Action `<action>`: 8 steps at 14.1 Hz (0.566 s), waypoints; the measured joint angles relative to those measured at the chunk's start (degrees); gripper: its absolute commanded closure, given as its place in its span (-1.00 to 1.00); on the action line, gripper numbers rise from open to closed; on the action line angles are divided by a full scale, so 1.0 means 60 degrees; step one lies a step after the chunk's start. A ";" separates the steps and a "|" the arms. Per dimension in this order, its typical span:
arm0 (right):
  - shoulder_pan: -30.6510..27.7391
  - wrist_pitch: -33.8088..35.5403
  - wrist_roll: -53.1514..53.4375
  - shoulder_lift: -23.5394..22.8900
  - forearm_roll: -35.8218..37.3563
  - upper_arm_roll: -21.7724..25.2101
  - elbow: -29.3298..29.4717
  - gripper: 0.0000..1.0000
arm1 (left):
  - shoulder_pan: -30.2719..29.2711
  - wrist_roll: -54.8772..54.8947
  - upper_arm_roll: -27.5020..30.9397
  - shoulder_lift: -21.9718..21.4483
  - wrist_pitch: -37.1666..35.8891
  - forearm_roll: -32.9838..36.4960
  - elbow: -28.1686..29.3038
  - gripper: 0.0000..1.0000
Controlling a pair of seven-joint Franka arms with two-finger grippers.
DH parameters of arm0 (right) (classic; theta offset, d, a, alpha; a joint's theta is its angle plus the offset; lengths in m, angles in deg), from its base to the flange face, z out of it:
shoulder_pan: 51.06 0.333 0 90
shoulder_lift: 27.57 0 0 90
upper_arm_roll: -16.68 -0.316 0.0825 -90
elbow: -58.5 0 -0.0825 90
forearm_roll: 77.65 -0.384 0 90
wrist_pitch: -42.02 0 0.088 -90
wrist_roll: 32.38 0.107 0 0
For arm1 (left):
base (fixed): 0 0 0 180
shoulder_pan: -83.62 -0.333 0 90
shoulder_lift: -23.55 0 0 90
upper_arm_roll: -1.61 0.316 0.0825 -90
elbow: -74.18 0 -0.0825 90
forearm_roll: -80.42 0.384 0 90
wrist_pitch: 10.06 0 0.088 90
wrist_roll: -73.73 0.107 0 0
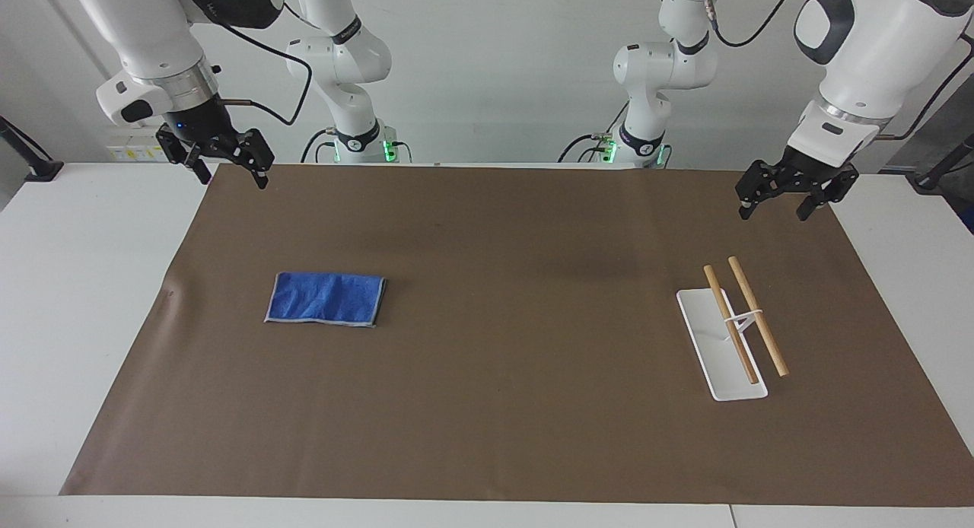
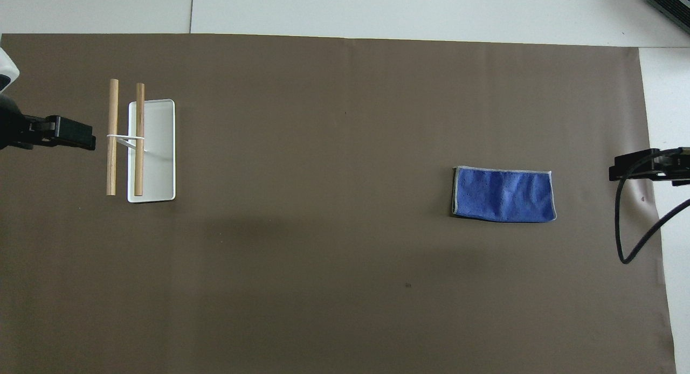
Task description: Right arm passes towel to left arm to hang
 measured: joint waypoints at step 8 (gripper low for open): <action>-0.0003 0.0000 0.0197 0.0000 -0.0007 0.0000 -0.0002 -1.00 | 0.0000 0.0000 0.0000 0.0000 0.0000 0.0000 0.0000 -1.00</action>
